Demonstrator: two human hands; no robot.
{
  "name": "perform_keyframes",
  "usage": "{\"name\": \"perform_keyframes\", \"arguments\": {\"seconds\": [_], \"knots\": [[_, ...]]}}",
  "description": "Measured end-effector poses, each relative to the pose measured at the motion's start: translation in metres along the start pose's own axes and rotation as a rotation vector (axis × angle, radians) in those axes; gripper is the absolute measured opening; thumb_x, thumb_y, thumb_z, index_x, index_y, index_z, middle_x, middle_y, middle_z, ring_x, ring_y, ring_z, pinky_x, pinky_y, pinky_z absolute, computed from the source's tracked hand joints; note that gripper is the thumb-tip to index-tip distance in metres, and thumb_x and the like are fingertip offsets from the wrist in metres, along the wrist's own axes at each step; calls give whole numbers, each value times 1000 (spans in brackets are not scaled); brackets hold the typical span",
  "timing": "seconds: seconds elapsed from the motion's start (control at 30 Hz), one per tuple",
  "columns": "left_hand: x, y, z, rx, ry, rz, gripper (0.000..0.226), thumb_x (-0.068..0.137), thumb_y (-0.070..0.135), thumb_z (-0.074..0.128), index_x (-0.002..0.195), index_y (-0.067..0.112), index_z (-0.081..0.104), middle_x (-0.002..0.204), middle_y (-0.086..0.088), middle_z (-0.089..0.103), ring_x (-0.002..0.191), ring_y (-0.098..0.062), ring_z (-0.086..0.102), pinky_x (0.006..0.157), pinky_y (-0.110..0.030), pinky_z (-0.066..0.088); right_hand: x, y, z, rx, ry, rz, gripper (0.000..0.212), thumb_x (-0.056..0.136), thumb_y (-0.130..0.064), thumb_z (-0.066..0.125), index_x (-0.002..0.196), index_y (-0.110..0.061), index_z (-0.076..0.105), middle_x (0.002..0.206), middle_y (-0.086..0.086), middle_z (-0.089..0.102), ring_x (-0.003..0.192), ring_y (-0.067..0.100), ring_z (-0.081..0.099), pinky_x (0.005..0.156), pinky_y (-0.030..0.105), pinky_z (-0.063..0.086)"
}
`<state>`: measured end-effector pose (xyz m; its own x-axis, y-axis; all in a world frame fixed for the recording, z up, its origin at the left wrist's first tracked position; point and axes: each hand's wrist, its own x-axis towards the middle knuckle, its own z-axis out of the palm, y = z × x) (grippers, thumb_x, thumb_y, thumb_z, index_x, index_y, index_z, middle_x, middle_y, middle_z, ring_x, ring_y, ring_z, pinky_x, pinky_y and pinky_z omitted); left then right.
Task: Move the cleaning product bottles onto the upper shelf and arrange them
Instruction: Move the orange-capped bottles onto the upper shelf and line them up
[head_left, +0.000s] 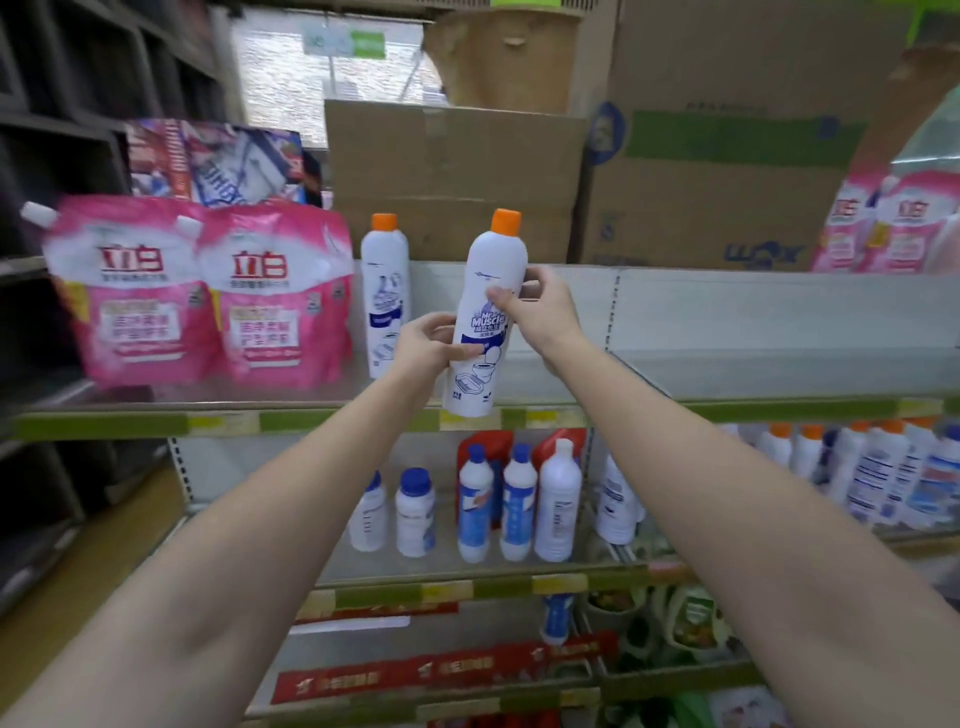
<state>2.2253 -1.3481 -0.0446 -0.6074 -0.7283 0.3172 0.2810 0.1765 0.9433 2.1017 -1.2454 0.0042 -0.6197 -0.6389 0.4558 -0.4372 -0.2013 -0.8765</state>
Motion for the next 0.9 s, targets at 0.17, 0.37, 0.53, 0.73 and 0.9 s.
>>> {"name": "perform_keyframes", "arguments": {"seconds": [0.17, 0.37, 0.53, 0.73, 0.9], "knots": [[7, 3, -44, 8, 106, 38, 45, 74, -13, 77, 117, -5, 64, 107, -19, 74, 90, -30, 73, 77, -39, 61, 15, -5, 55, -24, -106, 0, 37, 92, -30, 74, 120, -21, 52, 106, 7, 71, 95, 24, 71, 82, 42, 60], [30, -6, -83, 42, 163, 46, 40, 76, -13, 76, 112, 0, 66, 103, -16, 76, 92, -30, 74, 78, -42, 61, 33, -1, 99, -72, -144, 5, 43, 94, -30, 71, 131, -20, 51, 106, 5, 68, 95, 24, 69, 79, 36, 57], [46, -27, -102, 82, 156, 26, 39, 84, -3, 75, 120, 4, 63, 104, -8, 77, 93, -24, 75, 75, -34, 59, 48, 17, 127, -212, -128, -42, 38, 95, -29, 70, 126, -16, 53, 104, 2, 65, 91, 22, 65, 74, 32, 51], [61, -25, -117, 264, 120, 46, 35, 88, 8, 74, 121, 13, 66, 108, -7, 75, 98, -23, 72, 81, -35, 57, 65, 30, 140, -219, -136, -78, 35, 94, -28, 71, 121, -14, 53, 100, 0, 63, 89, 20, 64, 71, 27, 44], [70, -26, -125, 406, 138, 69, 31, 89, 16, 75, 118, 13, 66, 107, -3, 74, 99, -22, 71, 89, -41, 58, 73, 33, 149, -199, -156, -87, 34, 93, -26, 72, 118, -14, 53, 98, 0, 64, 92, 23, 67, 74, 30, 47]]}}
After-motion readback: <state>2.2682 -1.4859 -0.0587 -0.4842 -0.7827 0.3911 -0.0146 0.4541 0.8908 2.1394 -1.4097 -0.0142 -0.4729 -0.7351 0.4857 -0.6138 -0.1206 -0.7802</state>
